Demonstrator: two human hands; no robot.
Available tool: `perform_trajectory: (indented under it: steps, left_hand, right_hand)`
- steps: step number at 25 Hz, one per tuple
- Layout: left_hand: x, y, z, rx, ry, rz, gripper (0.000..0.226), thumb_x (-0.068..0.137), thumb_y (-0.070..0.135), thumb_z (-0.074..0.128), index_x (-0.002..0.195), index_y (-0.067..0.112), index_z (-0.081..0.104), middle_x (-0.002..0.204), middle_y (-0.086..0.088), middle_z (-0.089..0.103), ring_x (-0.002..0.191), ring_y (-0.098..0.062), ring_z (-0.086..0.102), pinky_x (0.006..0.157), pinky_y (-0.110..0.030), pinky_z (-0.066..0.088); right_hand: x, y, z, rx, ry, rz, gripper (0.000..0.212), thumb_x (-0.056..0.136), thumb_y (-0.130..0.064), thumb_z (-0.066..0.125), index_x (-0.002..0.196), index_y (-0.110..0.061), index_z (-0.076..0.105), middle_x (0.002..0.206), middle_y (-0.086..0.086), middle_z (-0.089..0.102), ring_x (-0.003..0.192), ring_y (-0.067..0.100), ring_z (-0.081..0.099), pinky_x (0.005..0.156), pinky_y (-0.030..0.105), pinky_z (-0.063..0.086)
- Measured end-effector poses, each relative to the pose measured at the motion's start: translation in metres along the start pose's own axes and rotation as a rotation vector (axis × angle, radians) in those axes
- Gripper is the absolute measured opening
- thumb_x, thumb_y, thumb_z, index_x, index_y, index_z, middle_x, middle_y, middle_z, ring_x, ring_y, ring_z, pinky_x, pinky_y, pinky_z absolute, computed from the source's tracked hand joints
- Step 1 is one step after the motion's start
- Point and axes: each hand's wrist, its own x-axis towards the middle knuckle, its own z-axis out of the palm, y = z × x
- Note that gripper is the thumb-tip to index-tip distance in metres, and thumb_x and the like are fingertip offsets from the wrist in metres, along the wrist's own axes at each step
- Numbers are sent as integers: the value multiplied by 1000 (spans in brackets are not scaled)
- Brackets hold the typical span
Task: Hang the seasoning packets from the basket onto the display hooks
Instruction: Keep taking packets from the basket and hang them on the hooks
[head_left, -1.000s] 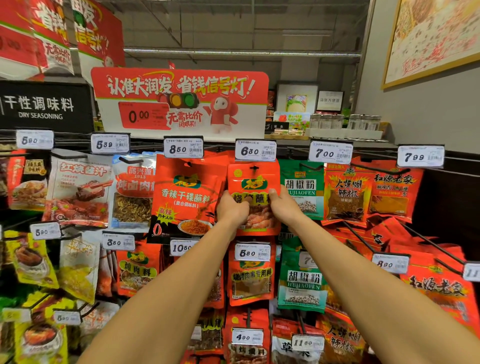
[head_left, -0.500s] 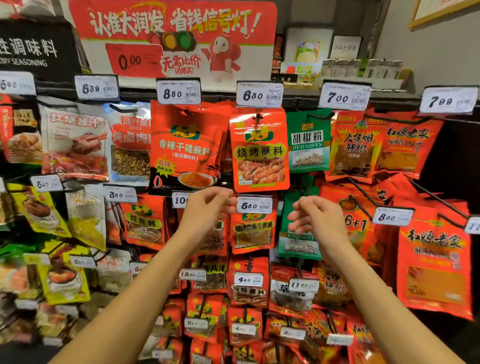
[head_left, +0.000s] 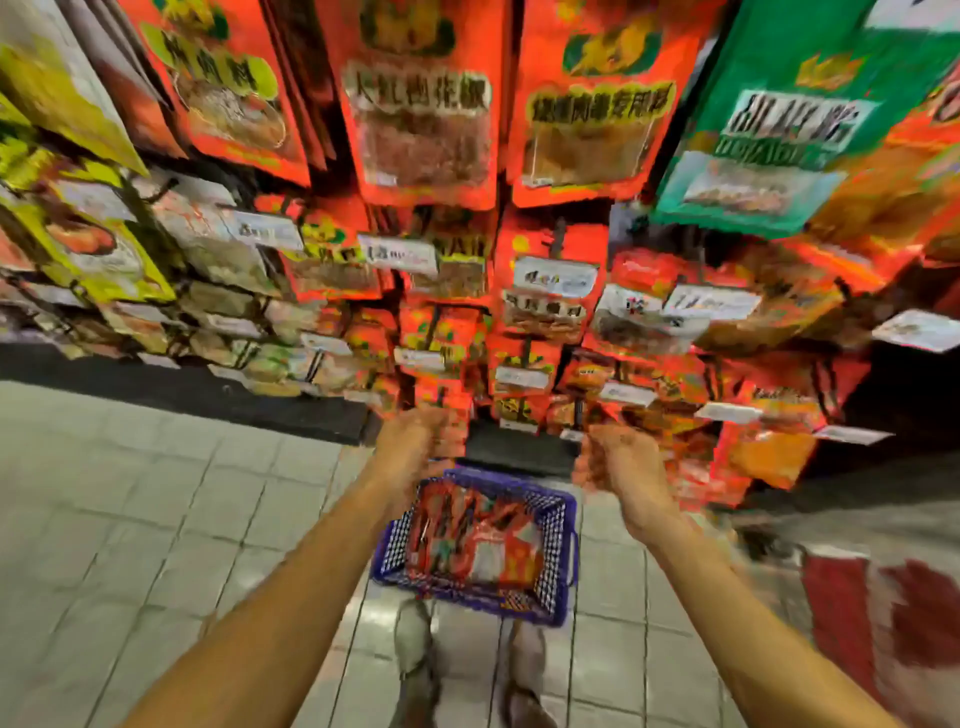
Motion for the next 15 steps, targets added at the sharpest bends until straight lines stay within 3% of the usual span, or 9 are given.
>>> perform_trajectory:
  steps: [2, 5, 10, 13, 15]
  left_hand:
    - [29, -61, -7, 7, 30, -138, 26, 101, 15, 46, 80, 19, 60, 70, 0, 62, 56, -12, 57, 56, -22, 43]
    - [84, -156, -19, -26, 120, -310, 24, 99, 5, 49, 79, 13, 61, 52, 3, 65, 41, -9, 59, 45, -18, 46]
    - [195, -330, -39, 68, 126, -549, 18, 96, 9, 54, 81, 16, 60, 72, -4, 60, 59, -17, 53, 57, -24, 40]
    - [258, -407, -44, 95, 119, -629, 21, 98, 8, 50, 79, 16, 57, 66, -5, 59, 53, -18, 52, 55, -26, 35]
    - [299, -456, -46, 115, 110, -668, 26, 100, 9, 45, 76, 15, 54, 52, -1, 62, 45, -16, 54, 55, -26, 33]
  right_hand:
    - [22, 66, 14, -32, 35, 125, 31, 99, -5, 49, 71, -7, 61, 46, 6, 60, 38, 19, 59, 40, 22, 48]
    - [64, 178, 40, -77, 64, 303, 30, 94, 1, 52, 68, -5, 63, 54, 12, 61, 48, 27, 60, 55, 36, 55]
    - [147, 379, 90, -113, 88, 620, 21, 97, -20, 59, 85, -6, 68, 62, 9, 67, 47, 23, 64, 46, 30, 53]
    - [200, 471, 114, -116, 89, 730, 13, 96, -19, 60, 90, -8, 63, 57, 6, 66, 44, 23, 64, 42, 32, 55]
    - [240, 527, 126, -105, 69, 754, 11, 98, -22, 59, 95, -12, 60, 63, 6, 64, 50, 22, 61, 46, 32, 55]
